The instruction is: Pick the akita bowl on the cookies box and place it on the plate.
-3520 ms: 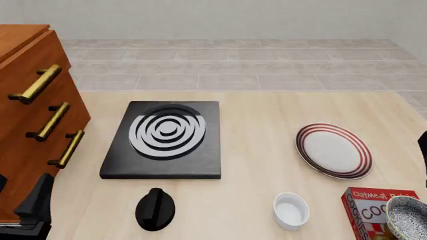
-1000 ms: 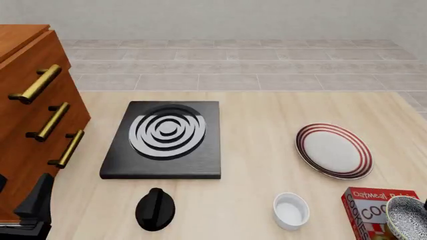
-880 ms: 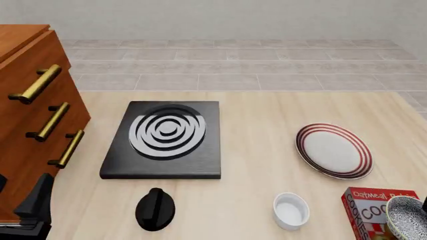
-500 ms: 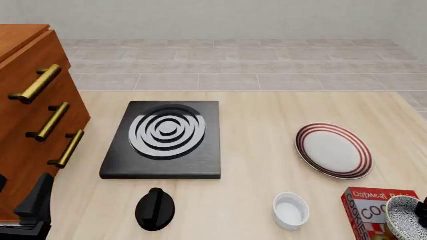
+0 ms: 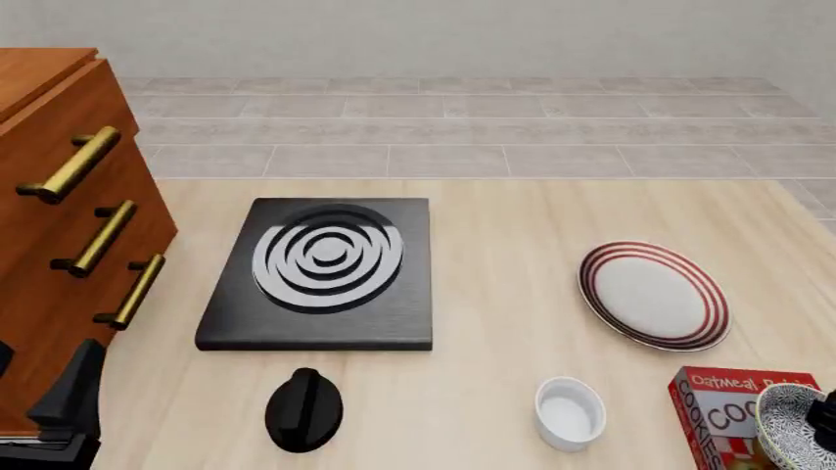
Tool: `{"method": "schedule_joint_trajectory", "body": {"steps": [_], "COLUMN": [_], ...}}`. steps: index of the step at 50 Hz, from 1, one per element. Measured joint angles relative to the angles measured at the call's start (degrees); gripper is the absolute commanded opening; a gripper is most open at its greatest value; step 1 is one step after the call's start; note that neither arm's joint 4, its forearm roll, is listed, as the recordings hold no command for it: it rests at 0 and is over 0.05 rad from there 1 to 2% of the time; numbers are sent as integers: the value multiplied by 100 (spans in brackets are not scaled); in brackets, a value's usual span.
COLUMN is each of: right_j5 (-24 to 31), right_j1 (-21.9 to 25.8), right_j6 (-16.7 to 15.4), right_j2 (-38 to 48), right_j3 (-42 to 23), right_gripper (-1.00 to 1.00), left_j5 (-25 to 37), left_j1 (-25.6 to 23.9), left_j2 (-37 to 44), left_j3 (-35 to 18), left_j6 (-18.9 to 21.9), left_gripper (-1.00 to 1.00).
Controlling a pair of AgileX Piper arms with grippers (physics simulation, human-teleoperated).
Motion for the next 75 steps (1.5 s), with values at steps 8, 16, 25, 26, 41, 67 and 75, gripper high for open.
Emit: {"method": "schedule_joint_trajectory", "body": {"steps": [8, 16, 25, 26, 41, 67, 75], "right_j5": [-141, -280, -425, -441, -730, -1206, -1302], "right_j1": [-38, -78, -119, -124, -171, -175, -182], "right_j6": [-8, -12, -19, -21, -27, -41, -50], "right_j2": [101, 199, 311, 325, 565, 955, 1041], "right_j3": [76, 154, 230, 237, 358, 624, 693], "right_gripper": [100, 100, 100, 100, 100, 100, 100], "left_j5": [0, 0, 0, 0, 0, 0, 0], "left_j1": [0, 0, 0, 0, 0, 0, 0], "left_j2": [0, 0, 0, 0, 0, 0, 0], "left_j3": [0, 0, 0, 0, 0, 0, 0], "left_j6": [0, 0, 0, 0, 0, 0, 0], "left_gripper": [100, 100, 100, 100, 100, 100, 100]}}
